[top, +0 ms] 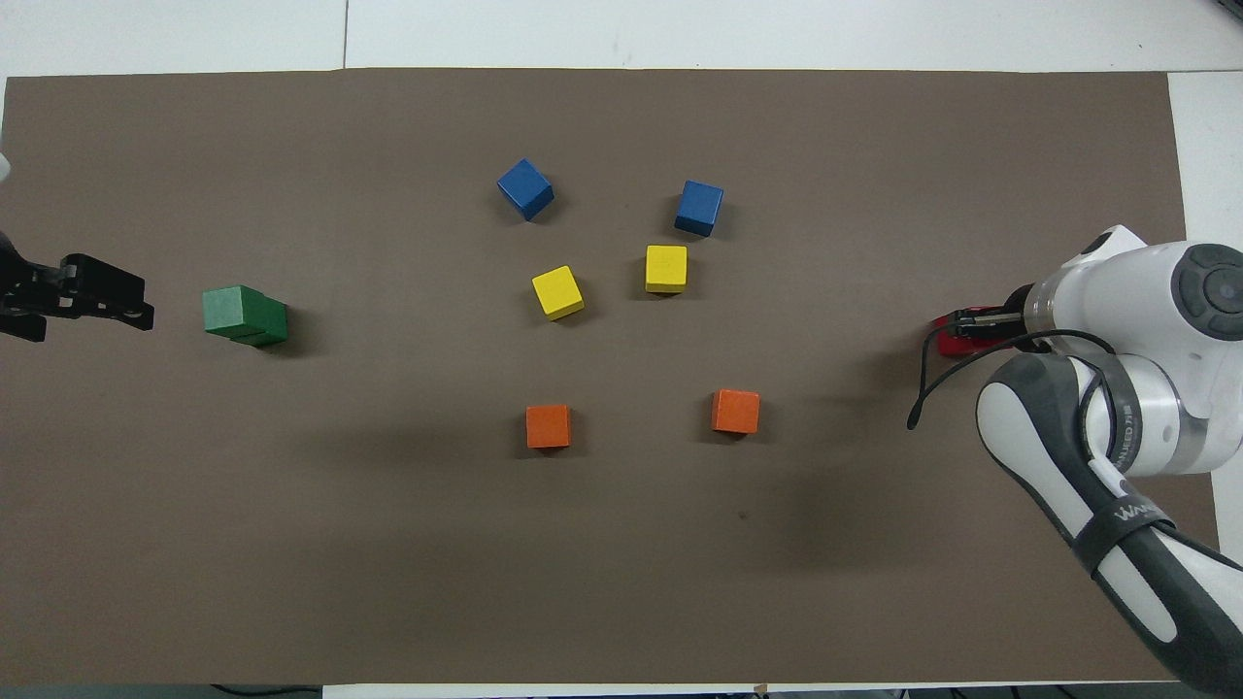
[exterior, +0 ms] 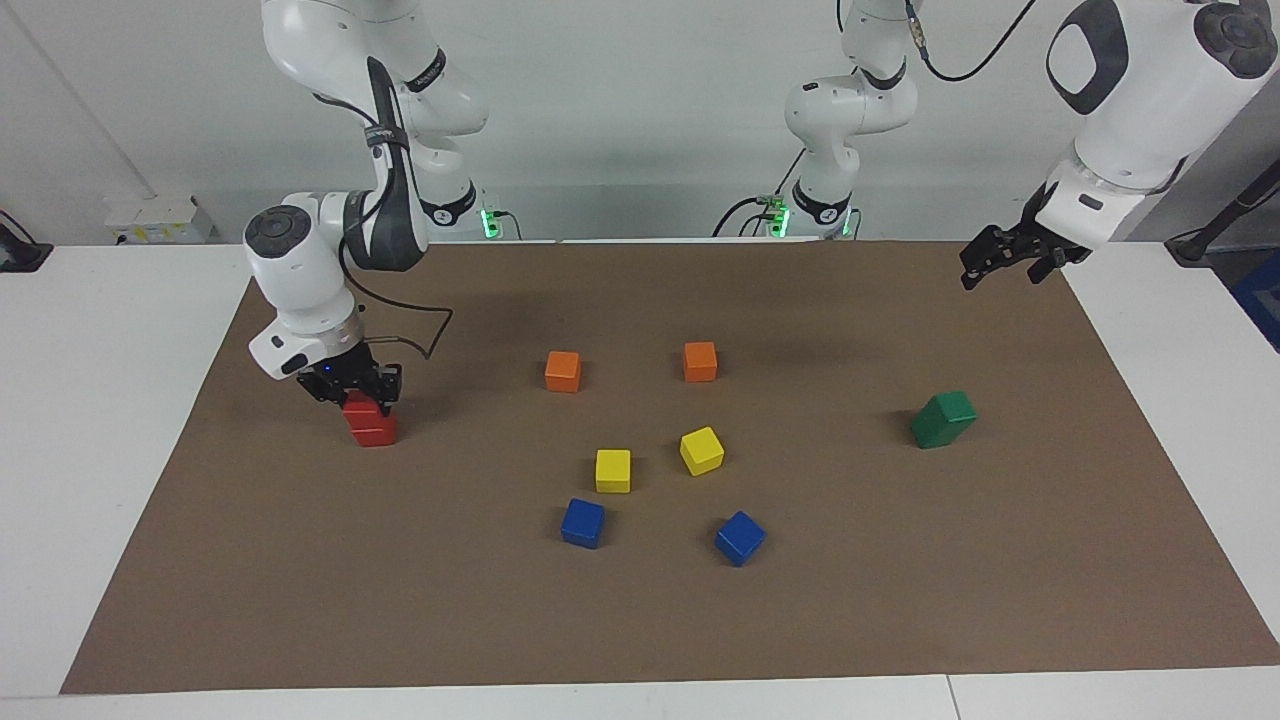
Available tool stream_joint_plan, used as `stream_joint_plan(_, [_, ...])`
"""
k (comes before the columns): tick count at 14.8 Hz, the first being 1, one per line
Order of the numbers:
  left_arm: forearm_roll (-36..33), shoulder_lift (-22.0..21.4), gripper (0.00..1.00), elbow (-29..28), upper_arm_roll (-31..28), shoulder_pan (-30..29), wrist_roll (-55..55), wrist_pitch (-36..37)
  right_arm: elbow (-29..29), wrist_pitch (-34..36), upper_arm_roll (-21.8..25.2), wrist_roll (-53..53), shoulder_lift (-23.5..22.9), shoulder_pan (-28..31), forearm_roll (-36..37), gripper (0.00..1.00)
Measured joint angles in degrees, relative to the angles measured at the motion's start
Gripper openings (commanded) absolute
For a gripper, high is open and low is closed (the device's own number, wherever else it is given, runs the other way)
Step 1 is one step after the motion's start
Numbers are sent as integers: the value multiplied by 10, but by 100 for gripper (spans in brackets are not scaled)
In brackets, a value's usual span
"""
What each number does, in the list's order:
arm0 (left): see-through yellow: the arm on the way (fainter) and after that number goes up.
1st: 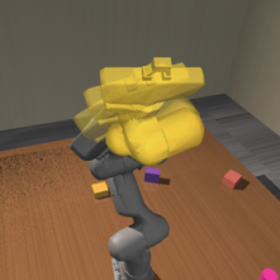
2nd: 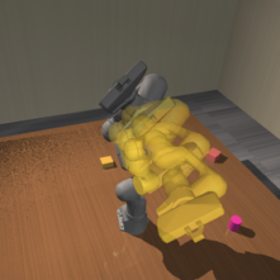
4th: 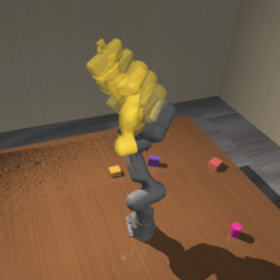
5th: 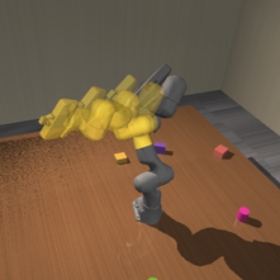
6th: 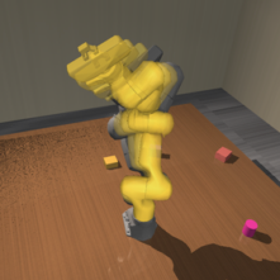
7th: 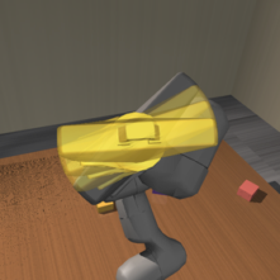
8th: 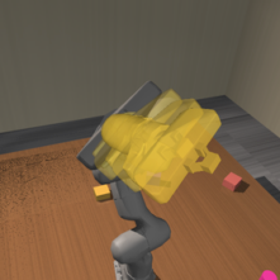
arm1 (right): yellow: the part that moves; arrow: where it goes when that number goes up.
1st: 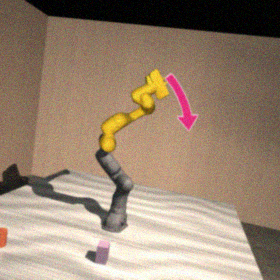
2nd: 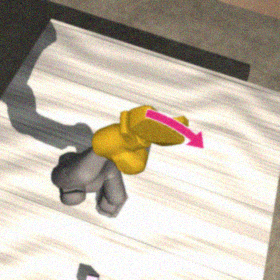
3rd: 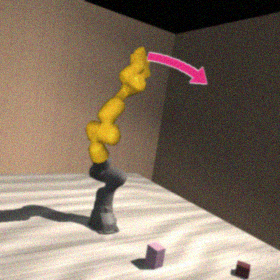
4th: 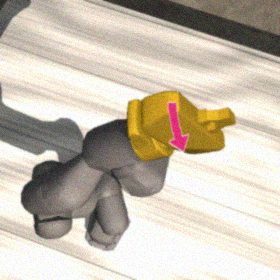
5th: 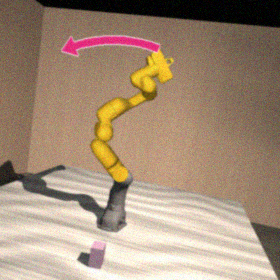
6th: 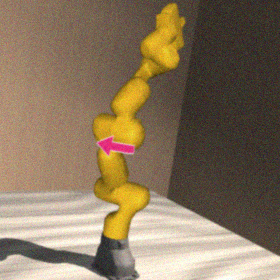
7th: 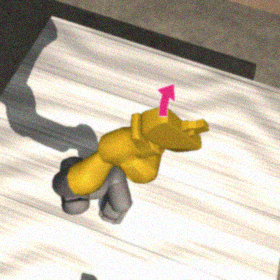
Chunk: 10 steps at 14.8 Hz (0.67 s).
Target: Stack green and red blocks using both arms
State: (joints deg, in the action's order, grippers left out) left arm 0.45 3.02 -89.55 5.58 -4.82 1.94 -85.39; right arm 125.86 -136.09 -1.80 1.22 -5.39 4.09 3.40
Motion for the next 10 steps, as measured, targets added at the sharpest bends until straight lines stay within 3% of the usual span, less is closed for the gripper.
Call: stream_joint_plan(10, [0,-4,100,-7,2,0,0,10,0,0,1,-2,0,1,0,0])
